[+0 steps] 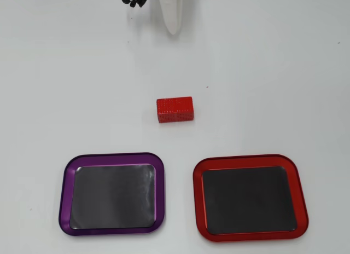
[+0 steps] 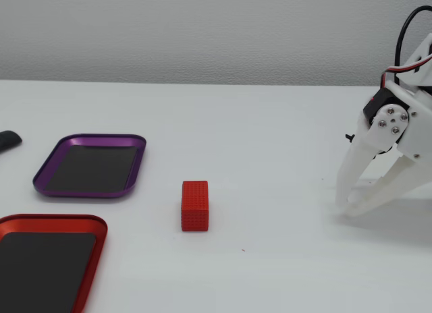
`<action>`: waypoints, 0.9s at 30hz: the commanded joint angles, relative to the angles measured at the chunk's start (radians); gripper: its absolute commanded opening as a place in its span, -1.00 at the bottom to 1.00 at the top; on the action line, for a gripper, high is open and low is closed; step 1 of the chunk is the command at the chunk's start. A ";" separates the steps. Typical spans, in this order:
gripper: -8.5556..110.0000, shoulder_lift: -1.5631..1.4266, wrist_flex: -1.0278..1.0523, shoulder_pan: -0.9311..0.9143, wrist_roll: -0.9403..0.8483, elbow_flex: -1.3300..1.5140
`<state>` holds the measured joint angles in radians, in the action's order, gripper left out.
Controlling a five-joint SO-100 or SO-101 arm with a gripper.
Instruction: Grasp a red block and put it in the left red dish.
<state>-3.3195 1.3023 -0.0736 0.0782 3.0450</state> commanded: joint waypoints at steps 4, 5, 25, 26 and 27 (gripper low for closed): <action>-0.86 -0.040 -0.002 0.002 -0.006 0.003; -0.86 -0.040 -0.002 0.002 -0.006 0.003; -0.86 0.130 0.032 -0.005 -0.006 -0.499; -0.86 0.187 0.032 -0.005 -0.006 -0.558; -0.86 0.255 0.028 -0.005 -0.003 -0.612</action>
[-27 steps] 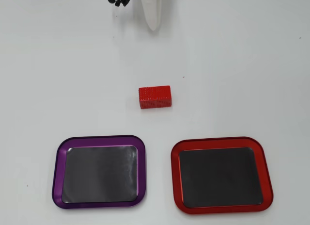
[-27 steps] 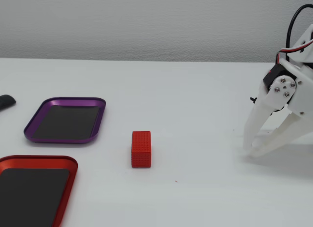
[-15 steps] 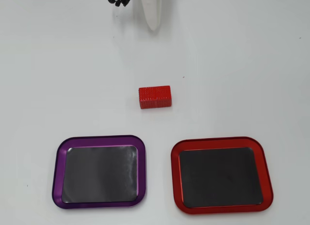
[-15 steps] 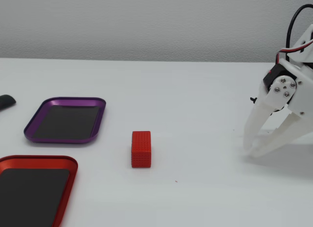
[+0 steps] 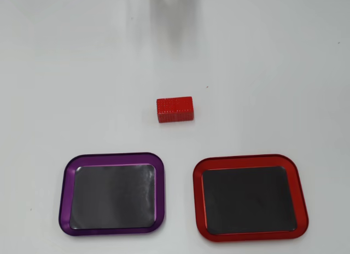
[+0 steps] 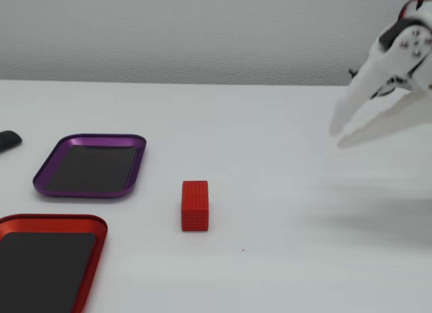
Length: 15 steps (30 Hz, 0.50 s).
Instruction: Grasp a red block and put it in the left red dish.
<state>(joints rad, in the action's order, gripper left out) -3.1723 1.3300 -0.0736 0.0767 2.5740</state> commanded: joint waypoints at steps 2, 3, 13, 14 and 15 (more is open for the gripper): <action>-0.86 0.247 -0.006 -0.005 -0.003 -0.242; -0.86 0.314 -0.006 -0.006 -0.006 -0.291; -0.61 0.922 0.002 0.077 -0.011 -0.667; -0.58 0.986 0.005 0.083 -0.009 -0.693; -0.55 1.045 0.006 0.084 -0.009 -0.716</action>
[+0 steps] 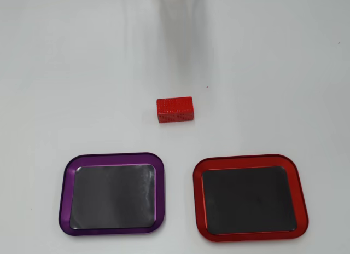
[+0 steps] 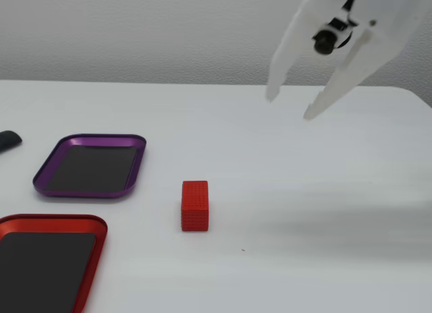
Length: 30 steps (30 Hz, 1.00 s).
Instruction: Grasp a red block and put it in the left red dish.
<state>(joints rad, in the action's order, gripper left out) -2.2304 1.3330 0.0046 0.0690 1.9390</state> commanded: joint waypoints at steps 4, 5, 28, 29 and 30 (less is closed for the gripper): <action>-0.51 0.299 0.003 0.012 -0.002 -0.164; -0.51 0.339 0.003 0.014 -0.002 -0.183; -0.43 0.940 -0.031 0.005 -0.003 -0.598; -0.43 0.953 -0.031 0.005 -0.005 -0.598; -0.43 0.962 -0.031 0.005 -0.005 -0.598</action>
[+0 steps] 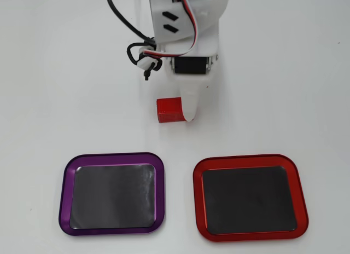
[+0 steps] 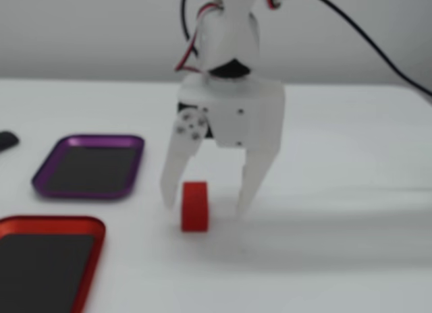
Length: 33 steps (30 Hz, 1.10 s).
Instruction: Grasp a red block and put it in the left red dish.
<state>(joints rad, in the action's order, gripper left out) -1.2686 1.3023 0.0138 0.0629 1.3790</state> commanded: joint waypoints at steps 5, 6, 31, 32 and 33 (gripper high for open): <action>-0.43 0.021 -0.002 -0.006 -0.083 -0.038; -0.43 0.021 -0.002 -0.006 -0.101 -0.038; -0.45 0.023 -0.086 -0.097 -0.198 -0.038; -0.47 0.023 -0.086 -0.097 -0.198 -0.038; -0.51 0.023 -0.086 -0.097 -0.198 -0.038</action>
<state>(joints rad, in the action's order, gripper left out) -1.2379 1.2226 -0.0782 -0.1289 1.3790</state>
